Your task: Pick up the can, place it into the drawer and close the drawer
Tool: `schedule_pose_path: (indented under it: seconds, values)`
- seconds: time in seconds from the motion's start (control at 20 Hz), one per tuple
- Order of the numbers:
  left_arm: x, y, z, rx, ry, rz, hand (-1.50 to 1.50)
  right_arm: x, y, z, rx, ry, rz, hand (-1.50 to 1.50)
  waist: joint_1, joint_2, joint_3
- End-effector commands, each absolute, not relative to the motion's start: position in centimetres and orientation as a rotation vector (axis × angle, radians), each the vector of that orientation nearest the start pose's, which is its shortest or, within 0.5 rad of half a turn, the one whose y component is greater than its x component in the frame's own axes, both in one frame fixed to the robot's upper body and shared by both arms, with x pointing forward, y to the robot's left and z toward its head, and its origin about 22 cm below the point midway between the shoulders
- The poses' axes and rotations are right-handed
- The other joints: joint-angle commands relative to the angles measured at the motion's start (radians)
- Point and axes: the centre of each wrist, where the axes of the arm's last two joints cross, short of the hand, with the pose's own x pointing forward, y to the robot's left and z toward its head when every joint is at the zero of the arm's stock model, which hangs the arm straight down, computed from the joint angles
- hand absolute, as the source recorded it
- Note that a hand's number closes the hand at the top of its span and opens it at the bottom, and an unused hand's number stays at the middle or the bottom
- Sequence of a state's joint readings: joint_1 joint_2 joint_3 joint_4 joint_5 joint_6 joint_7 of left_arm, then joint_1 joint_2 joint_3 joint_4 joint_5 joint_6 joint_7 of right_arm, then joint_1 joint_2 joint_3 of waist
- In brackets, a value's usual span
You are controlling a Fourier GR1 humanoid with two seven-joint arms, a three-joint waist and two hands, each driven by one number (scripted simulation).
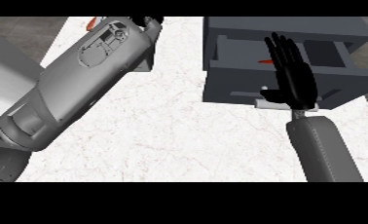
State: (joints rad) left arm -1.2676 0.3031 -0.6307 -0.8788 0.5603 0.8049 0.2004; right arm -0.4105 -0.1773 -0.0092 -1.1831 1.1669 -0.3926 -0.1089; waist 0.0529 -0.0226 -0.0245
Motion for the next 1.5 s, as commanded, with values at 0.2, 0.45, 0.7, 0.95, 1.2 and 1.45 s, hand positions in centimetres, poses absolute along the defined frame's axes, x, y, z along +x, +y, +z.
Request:
schedule_pose_path:
  seconds: [0.2,0.45,0.7,0.95,1.2,1.45]
  values:
    - [40.3,8.8,21.5,0.218,-1.737,-0.061,-1.50,36.9,-21.7,0.0,-1.267,-1.629,0.898,-1.50,0.015,0.028,0.026]
    - [40.5,11.2,22.0,0.251,-1.745,-0.047,-1.50,39.7,-22.2,1.5,-1.325,-1.670,0.863,-1.50,0.012,0.036,0.027]
    - [39.2,12.9,20.0,0.257,-1.725,-0.047,-1.50,41.9,-22.1,3.0,-1.360,-1.673,0.832,-1.50,0.026,0.039,0.027]
    - [37.9,13.8,18.9,0.245,-1.706,-0.066,-1.50,43.6,-22.6,4.6,-1.386,-1.690,0.830,-1.50,0.031,0.042,0.027]
    - [36.7,13.6,18.5,0.214,-1.717,-0.074,-1.50,44.9,-21.3,6.7,-1.383,-1.670,0.802,-1.50,0.039,0.044,0.027]
    - [36.9,15.0,18.2,0.213,-1.725,-0.079,-1.50,45.7,-19.6,8.1,-1.394,-1.675,0.801,-1.50,0.051,0.058,0.027]
